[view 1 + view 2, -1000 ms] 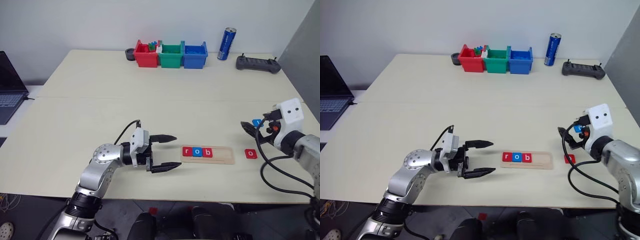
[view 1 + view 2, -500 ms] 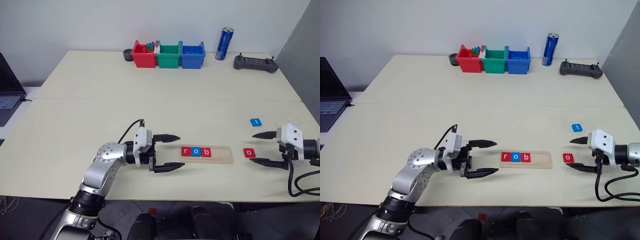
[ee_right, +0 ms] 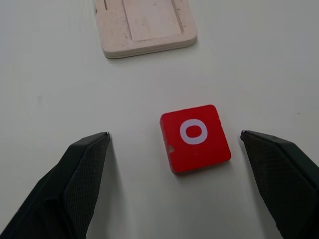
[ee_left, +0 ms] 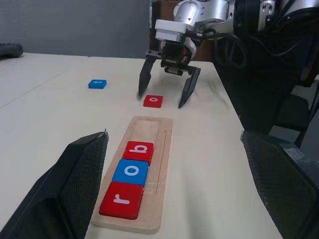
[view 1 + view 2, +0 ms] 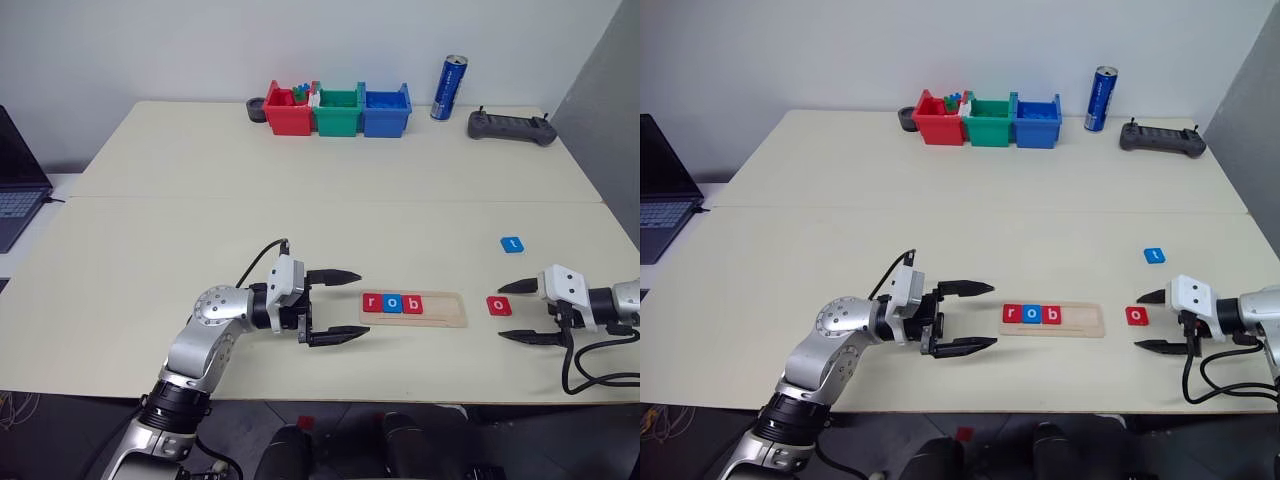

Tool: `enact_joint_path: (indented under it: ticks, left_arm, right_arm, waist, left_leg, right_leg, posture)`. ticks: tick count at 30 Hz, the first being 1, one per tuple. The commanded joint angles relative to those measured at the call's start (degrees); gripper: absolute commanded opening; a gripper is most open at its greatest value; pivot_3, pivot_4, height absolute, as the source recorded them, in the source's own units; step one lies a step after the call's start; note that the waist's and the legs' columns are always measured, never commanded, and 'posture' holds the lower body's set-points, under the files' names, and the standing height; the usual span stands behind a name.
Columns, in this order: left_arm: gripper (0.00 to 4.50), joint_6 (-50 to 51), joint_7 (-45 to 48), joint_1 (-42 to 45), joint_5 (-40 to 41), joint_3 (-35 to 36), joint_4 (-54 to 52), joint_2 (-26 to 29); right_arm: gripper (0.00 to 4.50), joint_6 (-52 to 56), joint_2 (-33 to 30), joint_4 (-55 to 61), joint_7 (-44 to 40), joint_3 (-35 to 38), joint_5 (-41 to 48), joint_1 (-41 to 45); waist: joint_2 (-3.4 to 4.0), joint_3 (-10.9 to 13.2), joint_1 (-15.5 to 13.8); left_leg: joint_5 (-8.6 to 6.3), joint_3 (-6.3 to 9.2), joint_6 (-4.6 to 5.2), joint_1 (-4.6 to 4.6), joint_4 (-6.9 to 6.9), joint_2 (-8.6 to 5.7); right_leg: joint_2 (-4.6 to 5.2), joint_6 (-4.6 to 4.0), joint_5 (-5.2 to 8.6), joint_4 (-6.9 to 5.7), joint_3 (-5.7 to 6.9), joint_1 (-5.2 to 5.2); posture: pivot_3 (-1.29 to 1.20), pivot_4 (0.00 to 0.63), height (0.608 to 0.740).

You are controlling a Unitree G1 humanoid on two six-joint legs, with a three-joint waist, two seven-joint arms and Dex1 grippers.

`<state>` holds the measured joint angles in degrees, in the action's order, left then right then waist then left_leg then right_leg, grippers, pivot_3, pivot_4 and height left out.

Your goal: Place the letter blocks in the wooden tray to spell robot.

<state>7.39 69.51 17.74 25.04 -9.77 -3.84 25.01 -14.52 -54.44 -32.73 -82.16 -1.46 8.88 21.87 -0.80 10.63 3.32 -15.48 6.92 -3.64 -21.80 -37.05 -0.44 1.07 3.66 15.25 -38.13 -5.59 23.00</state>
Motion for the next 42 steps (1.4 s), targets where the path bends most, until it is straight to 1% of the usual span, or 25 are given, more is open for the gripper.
enact_joint_path:
  ticks: [1,4,7,12,14,17,19,23,25,30,33,36,42]
  left_arm:
    - [4.50,-0.5,0.3,0.2,0.4,-0.2,-1.9,0.0]
    - [4.50,-0.5,0.3,-0.1,0.5,-0.2,-2.3,0.1]
    - [4.50,-0.3,0.4,-0.3,0.5,-0.1,-2.6,0.4]
    - [4.50,0.0,0.4,-0.7,0.7,0.0,-3.1,0.7]
    - [4.50,0.1,0.4,-0.7,0.7,-0.1,-3.1,0.7]
    - [4.50,0.1,0.4,-0.7,0.7,0.0,-3.2,0.8]
    - [4.50,0.1,0.4,-0.8,0.8,0.0,-3.2,0.9]
    - [4.50,0.2,0.5,-0.5,0.9,0.3,-3.2,1.1]
    - [4.50,0.2,0.6,-0.4,0.9,0.4,-3.1,1.1]
    - [4.50,-0.2,0.7,-0.5,0.7,0.4,-2.9,1.0]
    - [4.50,-0.3,0.6,-0.6,0.6,0.4,-3.1,1.0]
    - [4.50,-0.3,0.4,-0.9,0.5,0.4,-3.4,1.1]
    - [4.50,-0.1,0.1,-1.3,0.6,0.5,-4.1,1.4]
  right_arm:
    - [4.47,-1.5,0.5,-1.4,-0.1,-0.3,-0.9,1.6]
    - [4.47,-1.4,1.1,-2.1,-0.1,-0.4,-1.1,1.9]
    - [3.90,-1.5,1.5,-2.1,-0.5,-0.6,-1.2,2.0]
    - [2.12,-1.7,1.6,-2.6,-0.8,-0.6,-1.4,2.1]
    - [1.46,-1.9,1.4,-2.9,-0.9,-0.7,-1.5,2.2]
    - [1.45,-1.8,1.0,-2.9,-0.9,-0.5,-1.5,2.3]
    - [1.45,-0.5,0.6,-1.0,-1.1,-0.1,-0.6,2.4]
    - [1.45,4.9,1.1,5.9,-0.9,0.9,2.2,3.7]
    - [1.45,9.6,1.9,10.9,-0.1,0.8,3.9,4.0]
    - [1.45,16.9,3.6,22.1,2.5,-0.7,5.1,0.7]
    - [1.45,20.8,5.3,26.8,4.9,-1.7,5.1,-0.9]
    - [1.45,22.1,6.8,28.8,6.4,-2.8,4.2,-1.4]
    - [1.45,20.7,8.8,27.6,7.6,-4.9,2.5,0.7]
  waist:
    - [0.00,0.0,0.0]
    - [0.00,0.0,0.0]
    - [0.00,0.0,0.0]
    - [0.00,0.0,0.0]
    - [-0.01,0.0,0.0]
    - [-0.01,0.0,0.0]
    - [-0.01,0.0,0.0]
    - [0.00,0.0,0.1]
    - [0.00,0.0,0.1]
    - [-0.01,0.0,-0.2]
    - [-0.01,0.0,-0.4]
    - [-0.01,0.0,-0.5]
    - [-0.01,0.0,-0.3]
  left_leg:
    - [0.00,0.00,0.00,-0.01,0.00,0.00]
    - [0.00,0.01,0.00,0.00,-0.01,0.00]
    - [0.00,0.01,0.00,0.03,-0.01,0.00]
    - [0.00,0.02,0.00,0.16,-0.03,0.00]
    - [0.00,0.02,0.00,0.37,-0.01,-0.01]
    - [-0.01,0.02,0.01,0.74,0.05,-0.02]
    - [-0.01,0.02,0.01,0.75,0.05,-0.02]
    - [-0.01,0.01,0.01,0.77,0.05,-0.01]
    - [-0.01,0.02,0.01,0.77,0.05,0.00]
    - [-0.01,0.08,0.01,0.75,0.05,-0.01]
    - [-0.01,0.10,0.00,0.71,0.05,-0.03]
    - [-0.01,0.09,0.00,0.71,0.05,-0.03]
    - [-0.01,0.08,0.00,0.73,0.05,-0.01]
  right_leg:
    - [0.00,0.00,0.00,0.00,0.00,0.00]
    - [0.00,0.00,0.00,0.01,0.01,-0.02]
    - [0.00,0.00,0.00,0.01,0.01,-0.04]
    - [0.00,-0.01,-0.01,0.02,0.01,-0.22]
    - [0.00,0.00,-0.01,0.07,0.02,-0.46]
    - [0.00,0.00,0.01,0.15,0.01,-0.86]
    - [0.00,0.00,0.01,0.14,0.00,-0.87]
    - [0.00,0.00,0.01,0.11,-0.02,-0.85]
    - [0.00,0.00,0.01,0.10,-0.01,-0.85]
    - [0.00,0.00,0.01,0.11,0.03,-0.86]
    - [0.00,0.01,0.01,0.14,0.04,-0.85]
    - [0.00,0.01,0.01,0.14,0.04,-0.84]
    - [-0.01,0.01,0.01,0.13,0.04,-0.83]
  posture:
    - [0.00,0.150,0.740]
    - [0.00,0.150,0.740]
    - [0.00,0.150,0.740]
    - [0.00,0.150,0.740]
    - [0.00,0.150,0.740]
    - [0.00,0.150,0.740]
    - [0.00,0.150,0.740]
    - [0.00,0.150,0.740]
    - [0.00,0.150,0.740]
    - [0.00,0.150,0.740]
    - [0.00,0.150,0.740]
    - [0.00,0.150,0.740]
    - [0.00,0.150,0.740]
